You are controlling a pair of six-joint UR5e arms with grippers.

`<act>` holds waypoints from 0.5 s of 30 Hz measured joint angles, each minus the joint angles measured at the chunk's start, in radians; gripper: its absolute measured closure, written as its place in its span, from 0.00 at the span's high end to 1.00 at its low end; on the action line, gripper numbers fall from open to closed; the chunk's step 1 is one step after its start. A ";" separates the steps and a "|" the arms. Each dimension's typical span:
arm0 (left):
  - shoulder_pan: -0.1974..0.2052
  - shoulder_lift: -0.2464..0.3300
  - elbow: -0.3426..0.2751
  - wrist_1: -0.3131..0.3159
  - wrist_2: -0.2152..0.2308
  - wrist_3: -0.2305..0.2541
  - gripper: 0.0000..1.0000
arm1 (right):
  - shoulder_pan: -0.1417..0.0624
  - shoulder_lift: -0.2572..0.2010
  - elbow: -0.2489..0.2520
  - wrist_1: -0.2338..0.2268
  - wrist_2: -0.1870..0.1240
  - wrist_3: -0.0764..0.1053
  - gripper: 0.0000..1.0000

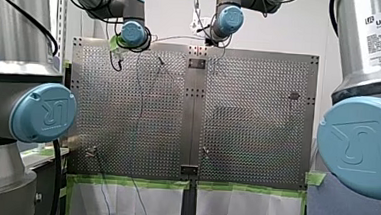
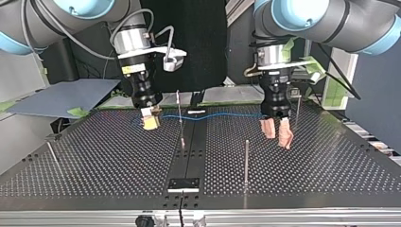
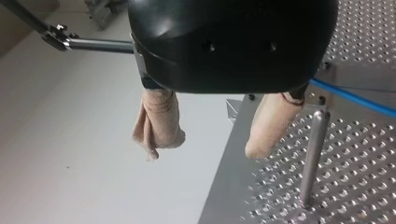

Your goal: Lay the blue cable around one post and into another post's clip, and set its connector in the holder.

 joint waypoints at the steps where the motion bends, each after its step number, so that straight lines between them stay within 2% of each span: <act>1: 0.002 -0.007 0.008 -0.008 0.001 0.000 1.00 | -0.002 0.005 -0.009 0.005 -0.003 0.000 0.02; 9: 0.024 -0.065 0.081 -0.081 0.021 -0.004 1.00 | -0.013 0.049 -0.079 0.034 -0.018 -0.005 0.02; 15: 0.047 -0.085 0.137 -0.137 0.039 -0.013 1.00 | -0.015 0.073 -0.133 0.041 -0.024 -0.011 0.02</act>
